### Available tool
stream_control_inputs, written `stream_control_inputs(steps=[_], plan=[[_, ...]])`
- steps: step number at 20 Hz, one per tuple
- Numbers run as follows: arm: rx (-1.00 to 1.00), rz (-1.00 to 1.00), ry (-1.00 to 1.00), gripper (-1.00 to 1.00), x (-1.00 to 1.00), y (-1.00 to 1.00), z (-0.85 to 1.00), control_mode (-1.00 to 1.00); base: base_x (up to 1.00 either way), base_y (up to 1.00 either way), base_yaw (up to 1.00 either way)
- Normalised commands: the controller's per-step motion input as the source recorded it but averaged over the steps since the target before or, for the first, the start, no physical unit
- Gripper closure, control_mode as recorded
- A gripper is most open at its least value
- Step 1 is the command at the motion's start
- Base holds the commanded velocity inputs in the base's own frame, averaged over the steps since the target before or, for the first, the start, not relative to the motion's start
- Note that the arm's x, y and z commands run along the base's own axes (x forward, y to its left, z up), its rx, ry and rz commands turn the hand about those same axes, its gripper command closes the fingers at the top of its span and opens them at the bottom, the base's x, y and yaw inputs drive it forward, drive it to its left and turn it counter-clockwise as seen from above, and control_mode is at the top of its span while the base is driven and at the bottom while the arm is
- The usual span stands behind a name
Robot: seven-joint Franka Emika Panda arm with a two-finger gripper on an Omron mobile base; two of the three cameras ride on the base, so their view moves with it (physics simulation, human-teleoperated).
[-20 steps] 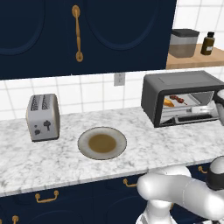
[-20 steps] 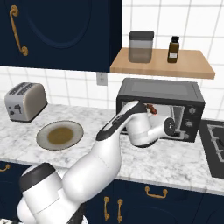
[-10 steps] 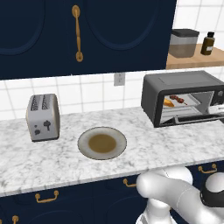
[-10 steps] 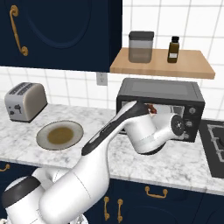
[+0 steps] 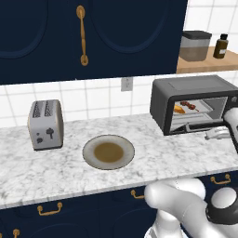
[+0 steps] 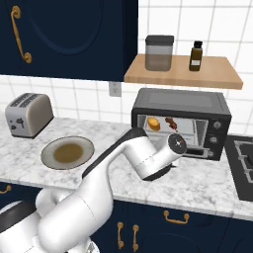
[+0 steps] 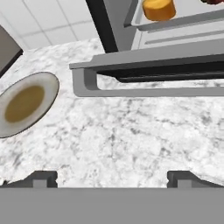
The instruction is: Pick up the kebab skewer and baguette bread, and place them inside the toaster oven. Close the toaster oven door and start by setting the timer.
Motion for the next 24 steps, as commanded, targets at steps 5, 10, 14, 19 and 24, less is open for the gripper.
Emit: stream_control_inputs(steps=[5,10,14,19,24], plan=[[-0.01,0.00,0.02,-1.00,0.44,0.00,-0.26,-1.00,0.00,0.00,0.00],[0.00,-0.01,-0.01,-1.00,0.58,0.00,-0.27,-1.00,0.00,0.00,0.00],[0.00,-0.01,-0.03,-1.00,0.71,0.00,0.00,-1.00,0.00,0.00,0.00],[0.00,-0.02,-0.03,-1.00,0.67,0.00,0.00,-1.00,0.00,0.00,0.00],[0.00,-0.01,-0.03,-1.00,0.77,-0.07,0.09,-1.00,0.00,0.00,0.00]])
